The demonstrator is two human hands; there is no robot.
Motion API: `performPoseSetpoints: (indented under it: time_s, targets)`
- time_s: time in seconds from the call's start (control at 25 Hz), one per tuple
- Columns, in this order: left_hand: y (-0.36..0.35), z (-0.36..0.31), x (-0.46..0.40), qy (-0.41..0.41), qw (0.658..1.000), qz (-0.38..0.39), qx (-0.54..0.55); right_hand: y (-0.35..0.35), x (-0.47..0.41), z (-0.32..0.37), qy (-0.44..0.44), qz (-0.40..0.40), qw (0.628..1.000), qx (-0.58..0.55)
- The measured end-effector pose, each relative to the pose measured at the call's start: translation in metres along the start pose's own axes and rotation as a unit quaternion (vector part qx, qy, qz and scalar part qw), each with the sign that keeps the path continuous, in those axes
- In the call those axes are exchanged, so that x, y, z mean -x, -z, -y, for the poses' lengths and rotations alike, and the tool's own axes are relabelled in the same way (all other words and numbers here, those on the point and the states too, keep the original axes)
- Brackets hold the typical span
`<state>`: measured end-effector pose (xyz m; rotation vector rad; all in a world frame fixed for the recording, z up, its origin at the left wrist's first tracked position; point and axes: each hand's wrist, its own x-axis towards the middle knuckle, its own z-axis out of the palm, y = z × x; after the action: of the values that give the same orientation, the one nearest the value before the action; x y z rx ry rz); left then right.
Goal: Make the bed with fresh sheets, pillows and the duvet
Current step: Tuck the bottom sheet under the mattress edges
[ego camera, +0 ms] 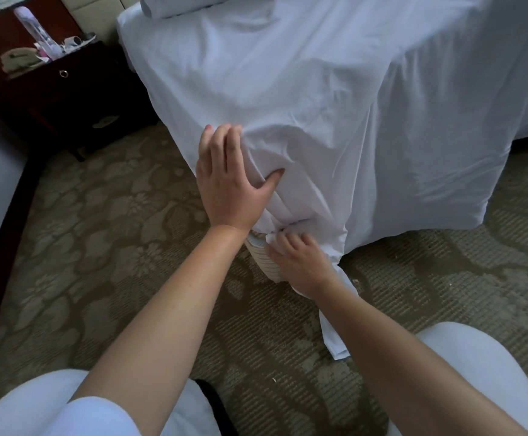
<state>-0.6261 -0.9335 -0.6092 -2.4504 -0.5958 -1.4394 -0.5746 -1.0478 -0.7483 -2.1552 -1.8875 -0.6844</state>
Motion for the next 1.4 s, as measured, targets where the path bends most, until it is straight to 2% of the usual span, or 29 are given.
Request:
performPoseSetpoints:
  time_s: [0.12,0.24,0.36,0.52,0.56,0.64,0.76,1.08,1.12,1.2,1.28,1.4]
  targets:
    - [-0.007,0.004,0.001,-0.006,1.0,-0.029,0.002,0.006,-0.001,-0.013,-0.07,-0.027,0.997,0.006]
    - [-0.014,0.006,0.0,-0.009,0.999,-0.051,0.005,0.008,-0.005,-0.011,-0.123,0.034,0.992,0.009]
    - [-0.014,0.0,0.001,0.016,0.998,-0.05,0.019,0.012,-0.01,0.007,-0.186,0.115,0.975,-0.038]
    - [-0.013,-0.009,0.002,0.056,0.996,-0.039,0.05,0.021,-0.004,0.008,-0.221,0.084,0.968,-0.079]
    - [-0.014,-0.009,0.002,0.059,0.996,-0.042,0.053,0.028,-0.005,0.007,-0.24,0.105,0.962,-0.08]
    - [-0.015,-0.009,0.002,0.058,0.996,-0.046,0.054,0.034,-0.015,0.006,-0.227,0.184,0.951,-0.097]
    - [-0.012,-0.012,0.002,0.066,0.995,-0.038,0.063,0.034,-0.023,-0.001,-0.207,0.258,0.934,-0.139]
    - [-0.002,-0.013,-0.001,0.075,0.995,-0.023,0.063,0.026,0.017,-0.007,-0.155,0.222,0.954,-0.129]
    - [-0.001,-0.013,-0.002,0.073,0.995,-0.029,0.06,0.025,0.016,-0.003,-0.197,0.2,0.949,-0.144]
    - [-0.001,-0.013,0.001,0.067,0.994,-0.051,0.065,0.023,0.009,0.005,-0.327,0.144,0.914,-0.193]
    - [-0.001,-0.014,0.013,0.055,0.992,-0.084,0.072,0.018,0.002,0.013,-0.386,0.124,0.891,-0.206]
    - [0.001,-0.013,0.033,0.046,0.993,-0.073,0.075,0.011,-0.009,0.011,-0.443,0.183,0.852,-0.211]
